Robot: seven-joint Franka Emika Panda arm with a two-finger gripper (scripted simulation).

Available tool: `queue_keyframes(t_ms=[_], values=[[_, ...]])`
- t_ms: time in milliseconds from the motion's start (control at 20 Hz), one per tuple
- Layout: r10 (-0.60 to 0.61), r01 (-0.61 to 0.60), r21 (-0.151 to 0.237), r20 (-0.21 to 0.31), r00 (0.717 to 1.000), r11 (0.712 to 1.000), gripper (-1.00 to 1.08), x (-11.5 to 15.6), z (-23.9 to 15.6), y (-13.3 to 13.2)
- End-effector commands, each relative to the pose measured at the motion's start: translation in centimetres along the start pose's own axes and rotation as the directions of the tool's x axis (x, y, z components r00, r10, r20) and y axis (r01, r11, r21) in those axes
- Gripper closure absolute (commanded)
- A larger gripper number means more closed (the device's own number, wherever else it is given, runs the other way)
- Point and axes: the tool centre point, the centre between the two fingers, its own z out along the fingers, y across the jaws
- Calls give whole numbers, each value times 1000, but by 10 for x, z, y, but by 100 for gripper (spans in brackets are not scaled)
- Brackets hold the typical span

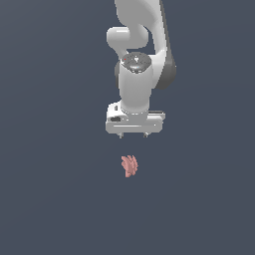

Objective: Pick up the object and move it to a goal position.

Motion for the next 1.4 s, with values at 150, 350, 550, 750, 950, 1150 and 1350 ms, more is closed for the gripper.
queue_keyframes(t_ms=[150, 350, 550, 750, 950, 1150, 1350], values=[[-6, 6, 2, -1, 1000, 1000, -92, 0, -2, -6], [-25, 25, 8, -3, 1000, 1000, -92, 1, -9, -28], [-29, 29, 9, -3, 1000, 1000, -92, 1, -10, -32], [-36, 36, 8, -3, 999, 999, -92, 3, -8, -31], [-61, 61, 6, -1, 998, 998, -92, 9, -2, -28], [-105, 105, 3, 3, 994, 994, -92, 18, 10, -22], [-167, 167, -1, 9, 986, 986, -92, 31, 27, -13]])
